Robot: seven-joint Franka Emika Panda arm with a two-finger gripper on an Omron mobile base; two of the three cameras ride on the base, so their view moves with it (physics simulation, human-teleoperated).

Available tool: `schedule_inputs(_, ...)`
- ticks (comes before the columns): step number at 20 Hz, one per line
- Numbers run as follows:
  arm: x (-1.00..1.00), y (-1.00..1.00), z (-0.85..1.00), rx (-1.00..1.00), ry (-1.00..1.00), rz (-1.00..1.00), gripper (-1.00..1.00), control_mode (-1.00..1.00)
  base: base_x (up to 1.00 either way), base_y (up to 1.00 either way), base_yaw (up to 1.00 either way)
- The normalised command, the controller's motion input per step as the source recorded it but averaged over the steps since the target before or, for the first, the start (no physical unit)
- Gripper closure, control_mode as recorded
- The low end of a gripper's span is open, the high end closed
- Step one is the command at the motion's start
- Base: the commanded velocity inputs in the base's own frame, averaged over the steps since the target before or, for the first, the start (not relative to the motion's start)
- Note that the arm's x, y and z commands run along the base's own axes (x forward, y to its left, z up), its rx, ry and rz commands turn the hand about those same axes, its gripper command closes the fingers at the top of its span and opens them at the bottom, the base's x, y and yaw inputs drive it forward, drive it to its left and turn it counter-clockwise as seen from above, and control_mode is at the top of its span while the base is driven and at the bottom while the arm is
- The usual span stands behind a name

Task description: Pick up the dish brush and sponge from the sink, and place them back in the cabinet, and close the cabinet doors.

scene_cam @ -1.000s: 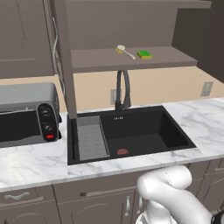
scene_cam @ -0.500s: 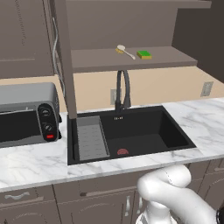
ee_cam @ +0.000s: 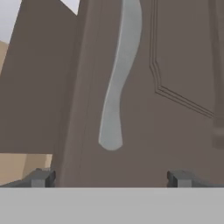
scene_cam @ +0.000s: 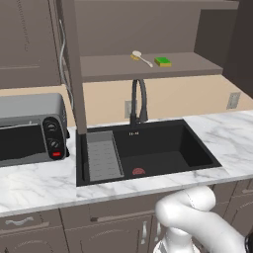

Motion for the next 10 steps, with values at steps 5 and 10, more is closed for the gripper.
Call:
schedule_inputs(5, 0.56, 0.58, -0.03, 0.0, 0.0, 0.06, -1.0, -1.0, 0.0, 0.0, 0.0)
schedule_inputs(10, 0.56, 0.59, 0.0, 0.0, 0.0, 0.02, -1.0, -1.0, 0.0, 0.0, 0.0)
